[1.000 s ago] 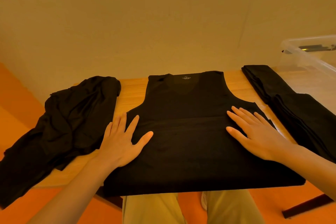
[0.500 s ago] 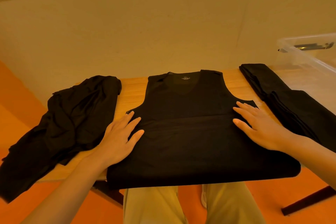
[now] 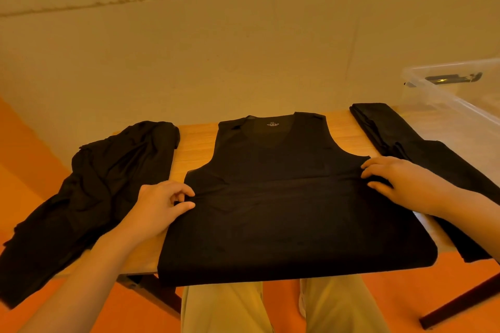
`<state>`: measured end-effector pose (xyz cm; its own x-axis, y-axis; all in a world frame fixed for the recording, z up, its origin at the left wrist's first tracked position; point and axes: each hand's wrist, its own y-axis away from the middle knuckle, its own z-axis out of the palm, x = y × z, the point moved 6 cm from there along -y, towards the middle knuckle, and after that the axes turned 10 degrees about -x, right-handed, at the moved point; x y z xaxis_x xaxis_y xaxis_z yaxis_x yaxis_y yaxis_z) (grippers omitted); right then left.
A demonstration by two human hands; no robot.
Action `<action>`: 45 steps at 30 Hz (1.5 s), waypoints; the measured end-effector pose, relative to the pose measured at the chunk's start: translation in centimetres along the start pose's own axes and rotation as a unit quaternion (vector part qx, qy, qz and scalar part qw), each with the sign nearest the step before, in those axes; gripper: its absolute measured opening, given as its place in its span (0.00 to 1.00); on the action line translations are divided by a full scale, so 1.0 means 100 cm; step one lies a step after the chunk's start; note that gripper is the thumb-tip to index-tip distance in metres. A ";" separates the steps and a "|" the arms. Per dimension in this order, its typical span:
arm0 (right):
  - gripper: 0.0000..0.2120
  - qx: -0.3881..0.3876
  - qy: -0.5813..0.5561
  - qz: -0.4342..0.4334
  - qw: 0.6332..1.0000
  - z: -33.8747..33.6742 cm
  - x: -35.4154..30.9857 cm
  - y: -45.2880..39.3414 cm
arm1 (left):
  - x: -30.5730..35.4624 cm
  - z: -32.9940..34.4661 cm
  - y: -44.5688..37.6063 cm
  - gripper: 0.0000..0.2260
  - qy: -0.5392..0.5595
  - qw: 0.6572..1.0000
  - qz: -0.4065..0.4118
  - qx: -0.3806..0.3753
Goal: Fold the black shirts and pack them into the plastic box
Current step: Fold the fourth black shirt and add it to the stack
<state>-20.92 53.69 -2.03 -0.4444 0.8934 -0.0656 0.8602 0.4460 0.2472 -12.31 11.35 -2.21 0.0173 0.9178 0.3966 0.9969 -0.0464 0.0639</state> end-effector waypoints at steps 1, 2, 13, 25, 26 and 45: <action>0.14 0.010 0.005 0.007 1.000 -0.002 0.000 -0.001 | 0.000 -0.001 -0.002 0.08 0.008 1.000 -0.019 -0.011; 0.13 0.017 0.011 0.017 1.000 -0.003 0.001 0.000 | -0.001 -0.001 -0.004 0.06 0.009 0.999 -0.037 -0.022; 0.06 -0.066 -0.031 0.002 0.997 -0.006 0.011 0.010 | -0.004 -0.001 -0.003 0.05 -0.018 0.998 -0.060 -0.021; 0.06 -0.020 0.061 -0.004 0.998 -0.009 0.002 0.014 | 0.009 0.000 0.001 0.05 -0.076 0.997 0.000 -0.003; 0.05 -0.012 0.062 -0.007 0.998 -0.009 0.000 0.015 | 0.011 0.000 0.001 0.05 -0.082 0.997 0.011 0.002; 0.15 0.005 -0.064 0.022 0.998 -0.015 0.002 0.019 | 0.026 -0.018 0.007 0.06 -0.060 0.996 0.063 0.008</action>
<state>-19.73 54.63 -0.09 -0.3715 0.9114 -0.1772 0.8808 0.4063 0.2432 -11.74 13.01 0.46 0.1512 0.9454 0.2887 0.9872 -0.1596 0.0058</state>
